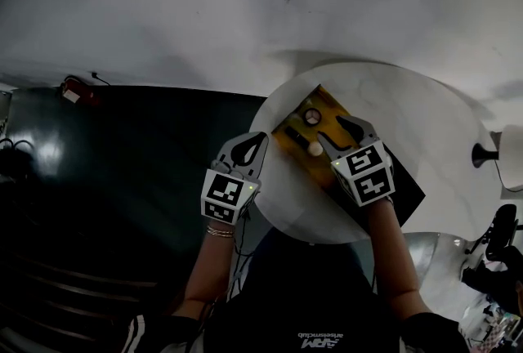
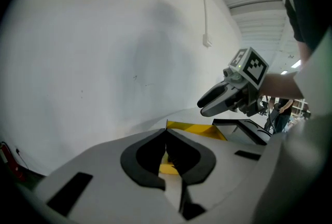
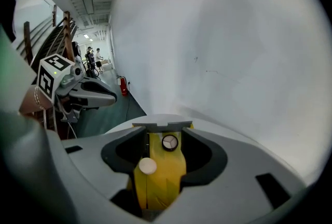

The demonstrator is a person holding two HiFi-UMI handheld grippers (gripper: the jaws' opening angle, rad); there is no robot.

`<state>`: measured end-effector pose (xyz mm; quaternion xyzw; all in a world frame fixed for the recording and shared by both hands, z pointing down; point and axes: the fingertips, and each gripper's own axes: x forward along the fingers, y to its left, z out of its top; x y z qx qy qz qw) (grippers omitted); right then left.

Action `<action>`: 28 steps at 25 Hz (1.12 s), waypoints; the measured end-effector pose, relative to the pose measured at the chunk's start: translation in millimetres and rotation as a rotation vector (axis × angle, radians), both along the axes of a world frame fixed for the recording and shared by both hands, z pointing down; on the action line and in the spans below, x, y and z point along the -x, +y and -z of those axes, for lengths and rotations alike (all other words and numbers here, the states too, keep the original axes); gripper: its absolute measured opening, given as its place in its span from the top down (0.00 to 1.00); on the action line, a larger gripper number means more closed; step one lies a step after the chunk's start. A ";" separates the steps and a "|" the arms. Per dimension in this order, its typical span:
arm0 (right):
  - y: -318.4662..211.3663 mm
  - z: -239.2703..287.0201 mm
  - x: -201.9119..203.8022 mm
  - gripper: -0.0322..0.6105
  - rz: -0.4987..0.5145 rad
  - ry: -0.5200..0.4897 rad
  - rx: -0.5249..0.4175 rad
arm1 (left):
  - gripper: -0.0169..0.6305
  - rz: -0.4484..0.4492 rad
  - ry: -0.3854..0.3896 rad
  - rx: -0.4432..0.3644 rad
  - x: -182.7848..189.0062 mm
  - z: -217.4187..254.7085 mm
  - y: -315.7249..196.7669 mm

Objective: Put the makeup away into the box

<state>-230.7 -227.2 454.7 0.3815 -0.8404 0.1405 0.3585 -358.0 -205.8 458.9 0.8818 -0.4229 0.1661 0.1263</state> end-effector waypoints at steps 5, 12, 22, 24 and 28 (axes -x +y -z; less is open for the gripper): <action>12.6 13.2 -17.5 0.65 -0.027 -0.032 -0.020 | 0.95 -0.010 0.010 -0.032 -12.4 14.8 5.0; 26.5 36.7 -46.8 0.80 -0.040 -0.066 -0.094 | 0.95 -0.012 0.015 -0.081 -37.0 41.0 12.7; 46.4 73.3 -103.3 0.88 -0.035 -0.172 -0.178 | 0.95 -0.037 0.002 -0.132 -96.6 72.2 25.9; 50.9 78.7 -120.6 0.88 -0.038 -0.176 -0.186 | 0.95 -0.042 0.003 -0.143 -111.7 76.7 28.7; 60.5 92.4 -156.8 0.89 -0.059 -0.187 -0.214 | 0.95 -0.036 0.017 -0.153 -139.1 86.4 38.1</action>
